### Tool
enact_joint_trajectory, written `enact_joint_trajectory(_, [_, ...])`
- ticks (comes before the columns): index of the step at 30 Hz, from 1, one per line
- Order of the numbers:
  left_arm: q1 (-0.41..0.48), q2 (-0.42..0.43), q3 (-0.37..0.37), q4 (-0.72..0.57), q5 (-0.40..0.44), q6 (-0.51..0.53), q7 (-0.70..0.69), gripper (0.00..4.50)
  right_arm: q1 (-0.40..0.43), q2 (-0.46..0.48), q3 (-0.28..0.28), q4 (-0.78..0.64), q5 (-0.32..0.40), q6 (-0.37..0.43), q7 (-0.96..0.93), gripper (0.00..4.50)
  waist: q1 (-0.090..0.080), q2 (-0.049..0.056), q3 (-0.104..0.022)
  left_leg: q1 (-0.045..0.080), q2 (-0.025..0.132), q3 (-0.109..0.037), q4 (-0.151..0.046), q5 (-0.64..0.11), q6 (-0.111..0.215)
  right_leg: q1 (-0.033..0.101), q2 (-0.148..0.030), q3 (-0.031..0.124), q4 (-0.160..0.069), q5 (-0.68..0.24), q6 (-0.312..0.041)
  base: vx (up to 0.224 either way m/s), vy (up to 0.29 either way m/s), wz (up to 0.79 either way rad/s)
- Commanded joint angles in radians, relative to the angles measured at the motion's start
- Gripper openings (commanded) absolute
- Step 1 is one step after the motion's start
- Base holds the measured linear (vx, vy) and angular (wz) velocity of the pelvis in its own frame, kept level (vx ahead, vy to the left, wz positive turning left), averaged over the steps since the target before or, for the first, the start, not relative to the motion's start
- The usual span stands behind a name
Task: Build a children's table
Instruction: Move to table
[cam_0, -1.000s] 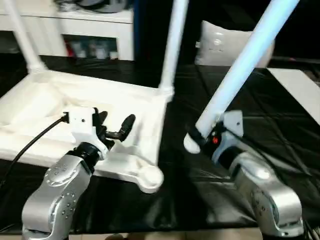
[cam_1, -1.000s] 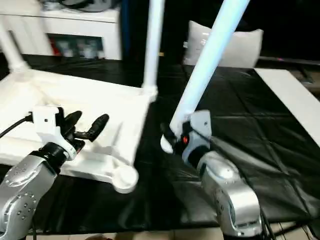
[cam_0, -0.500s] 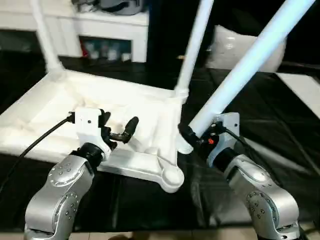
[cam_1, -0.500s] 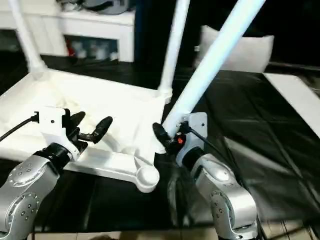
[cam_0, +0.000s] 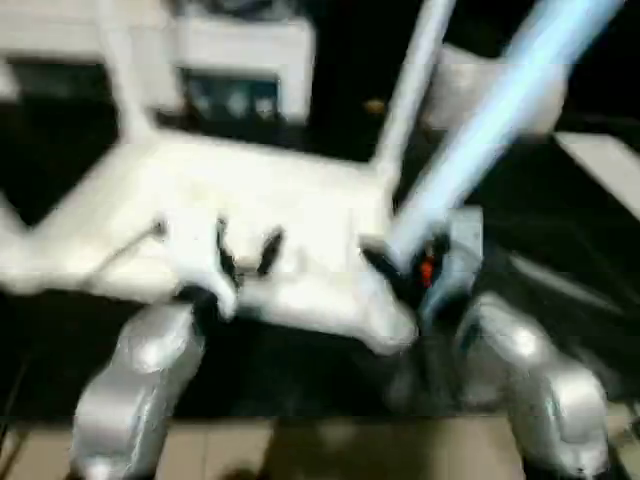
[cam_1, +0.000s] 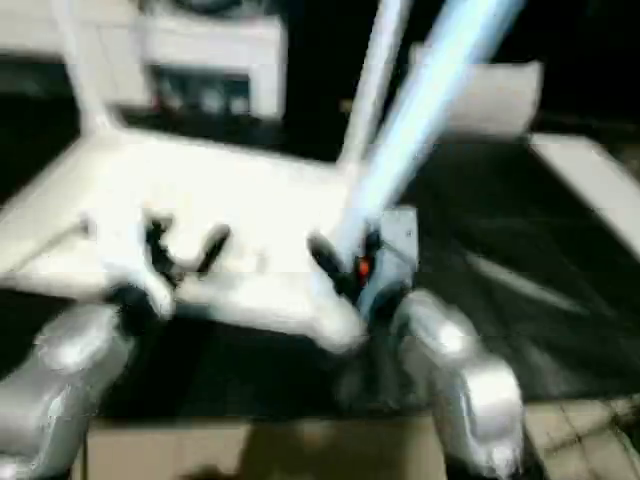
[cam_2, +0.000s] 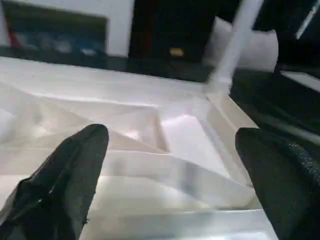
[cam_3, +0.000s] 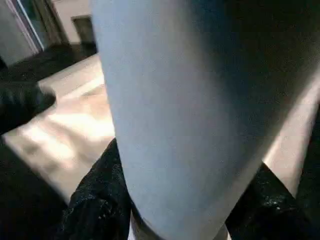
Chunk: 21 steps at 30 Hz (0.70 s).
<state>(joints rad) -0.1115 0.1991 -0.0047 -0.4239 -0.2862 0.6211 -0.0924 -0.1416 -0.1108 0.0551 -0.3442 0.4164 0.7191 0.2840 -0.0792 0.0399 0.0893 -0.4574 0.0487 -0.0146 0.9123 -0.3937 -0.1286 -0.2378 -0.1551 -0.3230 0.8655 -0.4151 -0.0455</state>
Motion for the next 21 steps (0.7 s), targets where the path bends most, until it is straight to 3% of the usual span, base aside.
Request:
enact_joint_trajectory(1, [-0.013,0.000,-0.019,-0.006,0.026,0.008,0.014,4.50,0.000,-0.015,-0.022,-0.009,-0.012,-0.010,0.003,1.93,0.001,0.031,-0.023,-0.004,0.126,-0.138,-0.390,-0.823,-0.397,-0.105,0.123,0.159,0.063,-0.118,0.104,-0.018,0.232,0.21])
enact_joint_trajectory(2, [-0.014,0.004,-0.021,-0.006,0.033,0.012,0.014,4.50,0.001,-0.015,-0.023,-0.007,-0.014,-0.013,0.003,1.93,0.016,0.051,-0.056,0.026,0.111,-0.133,-0.383,-0.765,-0.366,-0.115,0.124,0.178,0.056,-0.106,0.105,-0.057,0.121,0.24])
enact_joint_trajectory(3, [-0.014,0.011,-0.025,-0.007,0.032,0.010,0.000,4.50,0.004,-0.021,-0.017,-0.006,-0.024,-0.022,0.005,1.93,0.014,0.035,-0.080,0.053,0.101,-0.121,-0.364,-0.506,-0.286,-0.119,0.130,0.199,0.010,-0.034,0.072,-0.079,0.045,-0.02])
enact_joint_trajectory(4, [-0.017,0.023,-0.034,-0.006,0.040,0.007,-0.017,4.50,0.002,-0.031,-0.013,-0.002,-0.025,-0.032,0.002,1.93,0.012,0.014,-0.099,0.109,0.084,-0.123,-0.361,-0.145,-0.195,-0.121,0.115,0.223,-0.081,0.050,0.051,-0.079,0.045,-0.02])
enact_joint_trajectory(5, [-0.017,0.025,-0.036,-0.005,0.042,0.007,-0.020,4.50,0.002,-0.032,-0.012,-0.002,-0.025,-0.033,0.002,1.93,0.031,-0.013,-0.096,0.110,0.072,-0.106,-0.377,0.101,-0.166,-0.090,0.079,0.263,-0.167,0.162,0.024,-0.097,0.022,-0.02])
enact_joint_trajectory(6, [-0.017,0.029,-0.038,-0.005,0.041,0.008,-0.029,4.50,0.002,-0.035,-0.011,-0.001,-0.027,-0.040,0.000,1.93,0.040,-0.029,-0.093,0.092,0.066,-0.087,-0.397,0.073,-0.172,-0.060,0.043,0.288,-0.219,0.198,0.011,-0.104,-0.002,0.06])
enact_joint_trajectory(7, [-0.016,0.031,-0.037,-0.006,0.034,0.012,-0.038,4.50,0.001,-0.039,-0.008,0.001,-0.034,-0.051,-0.002,1.93,0.058,-0.077,-0.093,0.083,0.069,-0.035,-0.334,-0.079,-0.100,-0.069,-0.098,0.350,-0.311,0.115,-0.012,-0.104,-0.002,0.06])
enact_joint_trajectory(8, [-0.016,0.036,-0.036,-0.005,0.033,0.016,-0.045,4.50,0.000,-0.042,-0.006,0.002,-0.039,-0.058,-0.003,1.93,0.053,-0.076,-0.084,0.093,0.086,-0.025,-0.200,-0.011,-0.023,-0.093,-0.198,0.374,-0.388,-0.002,-0.063,-0.071,-0.023,-0.05])
enact_joint_trajectory(9, [-0.015,0.036,-0.037,-0.005,0.025,0.018,-0.051,4.50,0.001,-0.043,-0.008,0.003,-0.043,-0.063,-0.001,1.93,0.042,-0.073,-0.056,0.077,0.107,-0.013,-0.128,0.064,0.018,-0.093,-0.232,0.362,-0.431,-0.273,-0.153,-0.022,0.034,-0.30])
enact_joint_trajectory(10, [-0.014,0.038,-0.039,-0.005,0.015,0.019,-0.059,4.50,0.003,-0.044,-0.011,0.004,-0.049,-0.071,0.000,1.93,0.043,-0.038,-0.042,0.076,0.150,-0.058,-0.109,0.074,-0.032,-0.066,-0.198,0.306,-0.386,-0.329,-0.172,-0.022,0.034,-0.30])
enact_joint_trajectory(11, [-0.014,0.039,-0.040,-0.005,0.010,0.020,-0.064,4.50,0.004,-0.045,-0.014,0.005,-0.053,-0.075,0.000,1.93,0.031,-0.028,-0.042,0.108,0.175,-0.091,-0.137,-0.057,-0.071,-0.065,-0.160,0.255,-0.356,-0.317,-0.128,0.015,0.127,-0.44])
enact_joint_trajectory(12, [-0.013,0.034,-0.041,-0.005,0.005,0.013,-0.068,4.50,0.006,-0.046,-0.022,0.007,-0.056,-0.078,-0.002,1.93,-0.011,0.024,-0.007,0.019,0.135,-0.130,-0.446,-0.696,-0.205,-0.041,0.050,0.202,-0.131,-0.169,-0.017,-0.034,0.123,-0.26])
enact_joint_trajectory(13, [-0.011,0.020,-0.037,-0.004,0.005,0.006,-0.058,4.50,0.009,-0.051,-0.038,0.010,-0.061,-0.078,-0.010,1.93,0.028,0.027,-0.026,0.012,0.080,-0.087,-0.516,-0.858,-0.252,-0.008,0.110,0.199,-0.113,0.011,0.033,-0.034,0.123,-0.26])
enact_joint_trajectory(14, [-0.010,0.017,-0.035,-0.004,0.005,0.005,-0.055,4.50,0.009,-0.052,-0.041,0.010,-0.061,-0.078,-0.012,1.93,0.040,0.028,-0.034,0.038,0.073,-0.077,-0.503,-0.781,-0.237,-0.032,0.105,0.207,-0.122,0.050,0.012,0.000,0.000,0.00])
enact_joint_trajectory(15, [-0.010,0.016,-0.036,-0.003,0.006,0.004,-0.054,4.50,0.010,-0.053,-0.042,0.010,-0.061,-0.078,-0.011,1.93,0.008,-0.004,-0.073,0.083,0.080,-0.086,-0.436,-0.527,-0.206,-0.043,0.043,0.254,-0.201,0.044,-0.028,0.000,0.000,0.00])
enact_joint_trajectory(16, [-0.008,0.013,-0.041,0.002,0.017,-0.001,-0.049,4.50,0.010,-0.058,-0.044,0.004,-0.059,-0.070,-0.013,1.93,0.016,-0.048,-0.104,0.076,0.078,-0.062,-0.385,-0.191,-0.136,-0.024,-0.033,0.299,-0.281,0.073,-0.017,0.000,0.000,0.00])
enact_joint_trajectory(17, [-0.007,0.008,-0.043,0.006,0.024,-0.007,-0.043,4.50,0.010,-0.064,-0.042,0.000,-0.062,-0.065,-0.019,1.93,0.026,-0.055,-0.104,0.052,0.108,-0.036,-0.329,0.102,-0.031,-0.005,-0.123,0.325,-0.326,0.196,-0.071,-0.049,-0.053,-0.20])
enact_joint_trajectory(18, [-0.008,-0.003,-0.041,0.012,0.026,-0.007,-0.038,4.50,0.007,-0.068,-0.040,-0.004,-0.066,-0.061,-0.029,1.93,0.037,-0.045,-0.101,0.052,0.129,-0.032,-0.318,0.179,0.020,-0.003,-0.147,0.326,-0.333,0.238,-0.101,-0.053,-0.047,-0.15])
enact_joint_trajectory(19, [-0.011,-0.013,-0.041,0.013,0.025,-0.004,-0.033,4.50,0.004,-0.069,-0.040,-0.003,-0.060,-0.048,-0.030,1.93,0.057,-0.038,-0.076,0.045,0.148,-0.027,-0.341,0.145,0.074,-0.019,-0.137,0.313,-0.344,0.182,-0.139,-0.053,-0.047,-0.15])
enact_joint_trajectory(20, [-0.012,-0.015,-0.043,0.014,0.029,-0.005,-0.031,4.50,0.003,-0.071,-0.039,-0.003,-0.061,-0.045,-0.029,1.93,0.051,-0.006,-0.064,0.029,0.121,-0.075,-0.445,-0.101,0.058,-0.008,-0.010,0.227,-0.280,-0.003,-0.121,-0.050,-0.012,-0.03])
enact_joint_trajectory(21, [-0.013,-0.015,-0.045,0.014,0.031,-0.006,-0.030,4.50,0.003,-0.072,-0.038,-0.002,-0.062,-0.044,-0.028,1.93,0.051,-0.006,-0.064,0.029,0.121,-0.075,-0.445,-0.101,0.058,-0.008,-0.010,0.227,-0.280,-0.003,-0.121,0.000,0.000,0.00])
